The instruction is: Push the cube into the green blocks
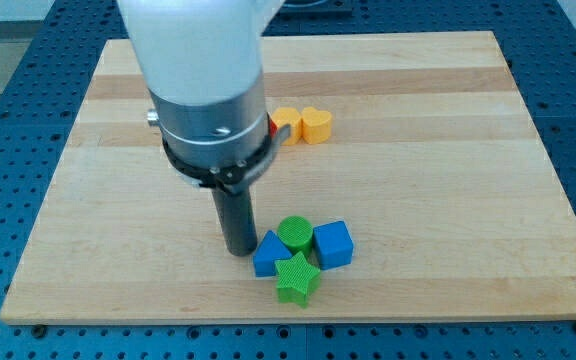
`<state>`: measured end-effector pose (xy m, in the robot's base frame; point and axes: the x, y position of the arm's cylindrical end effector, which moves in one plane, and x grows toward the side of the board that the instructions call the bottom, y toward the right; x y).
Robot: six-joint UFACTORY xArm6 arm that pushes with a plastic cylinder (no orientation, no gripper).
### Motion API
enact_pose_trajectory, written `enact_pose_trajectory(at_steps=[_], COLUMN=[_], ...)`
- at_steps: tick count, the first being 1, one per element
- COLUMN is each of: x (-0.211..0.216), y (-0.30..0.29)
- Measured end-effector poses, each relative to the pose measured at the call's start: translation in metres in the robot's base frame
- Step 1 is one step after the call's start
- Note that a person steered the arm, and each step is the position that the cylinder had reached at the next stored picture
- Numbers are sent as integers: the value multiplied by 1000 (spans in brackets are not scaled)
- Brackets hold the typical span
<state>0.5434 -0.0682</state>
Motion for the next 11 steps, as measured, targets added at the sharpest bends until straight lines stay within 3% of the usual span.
enact_pose_trajectory(at_steps=[1, 2, 3, 4, 6, 7, 9, 11], x=[-32, -47, -41, -6, 4, 4, 13, -62], y=[6, 54, 129, 141, 111, 125, 213, 219])
